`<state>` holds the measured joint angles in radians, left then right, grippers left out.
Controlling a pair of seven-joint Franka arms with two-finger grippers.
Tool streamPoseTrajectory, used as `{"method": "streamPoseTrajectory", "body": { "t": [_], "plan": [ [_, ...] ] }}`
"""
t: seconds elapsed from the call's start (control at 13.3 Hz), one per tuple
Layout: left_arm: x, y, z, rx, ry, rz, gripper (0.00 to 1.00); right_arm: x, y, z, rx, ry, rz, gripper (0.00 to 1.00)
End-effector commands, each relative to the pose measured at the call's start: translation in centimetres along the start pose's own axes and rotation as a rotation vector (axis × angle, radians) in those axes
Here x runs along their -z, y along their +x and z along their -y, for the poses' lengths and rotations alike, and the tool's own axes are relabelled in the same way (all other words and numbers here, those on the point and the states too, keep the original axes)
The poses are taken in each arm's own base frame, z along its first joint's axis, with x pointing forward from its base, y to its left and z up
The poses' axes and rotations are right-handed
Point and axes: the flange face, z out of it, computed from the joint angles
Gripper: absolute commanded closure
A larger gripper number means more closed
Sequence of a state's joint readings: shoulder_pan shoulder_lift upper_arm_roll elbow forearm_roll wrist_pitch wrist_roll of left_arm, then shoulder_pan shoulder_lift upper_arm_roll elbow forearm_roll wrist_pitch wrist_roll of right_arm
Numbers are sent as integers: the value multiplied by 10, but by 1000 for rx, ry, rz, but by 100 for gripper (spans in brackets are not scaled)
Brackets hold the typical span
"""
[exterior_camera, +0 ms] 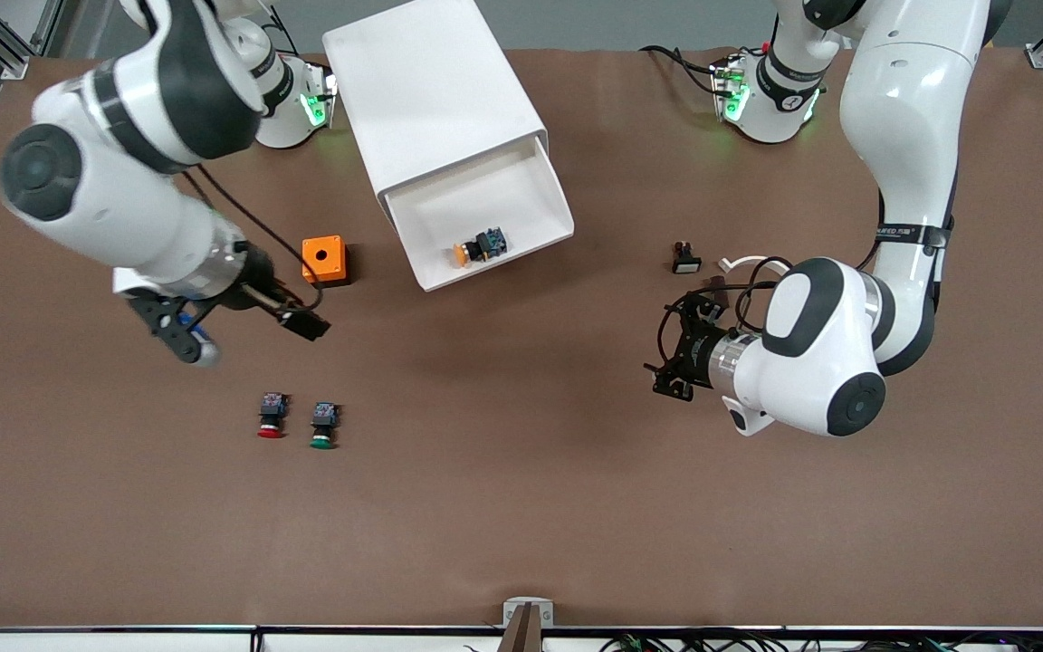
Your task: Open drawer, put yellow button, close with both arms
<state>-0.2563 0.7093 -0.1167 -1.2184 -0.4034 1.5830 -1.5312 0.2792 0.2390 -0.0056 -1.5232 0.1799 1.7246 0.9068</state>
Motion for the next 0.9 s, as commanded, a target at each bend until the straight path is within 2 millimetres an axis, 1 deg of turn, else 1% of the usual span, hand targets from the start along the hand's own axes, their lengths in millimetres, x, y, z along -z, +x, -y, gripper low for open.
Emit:
{"method": "streamPoseTrajectory", "body": {
  "t": [0.0,0.08,0.15,0.23,0.3,0.38,0.45,0.53,0.6,0.75,0.83],
  "plan": [
    [-3,-28,-1,-100,-44,-107,1,28,43,-41,99,4,-25,0],
    [-9,-41,-2,-135,-51,-141,1,37,66,-62,165,11,-33,0],
    [-16,-53,-2,-175,-46,-185,1,46,78,-78,209,15,-48,0],
    [-21,-66,0,-243,-37,-228,1,63,91,-99,242,32,-72,0],
    [-22,-81,3,-336,-36,-259,1,72,100,-114,310,31,-84,0],
    [-24,-92,6,-433,-26,-280,1,87,107,-131,404,32,-111,0],
    [-30,-102,8,-501,-12,-291,1,99,110,-148,460,28,-133,0],
    [-36,-112,9,-549,-1,-294,1,109,108,-156,505,-1,-159,0],
    [-44,-126,11,-576,1,-298,1,117,100,-163,532,-54,-179,0],
    [-66,-159,18,-628,15,-313,1,125,73,-166,577,-103,-218,0],
    [-75,-174,21,-647,15,-322,1,128,67,-171,586,-116,-244,0]
  ]
}}
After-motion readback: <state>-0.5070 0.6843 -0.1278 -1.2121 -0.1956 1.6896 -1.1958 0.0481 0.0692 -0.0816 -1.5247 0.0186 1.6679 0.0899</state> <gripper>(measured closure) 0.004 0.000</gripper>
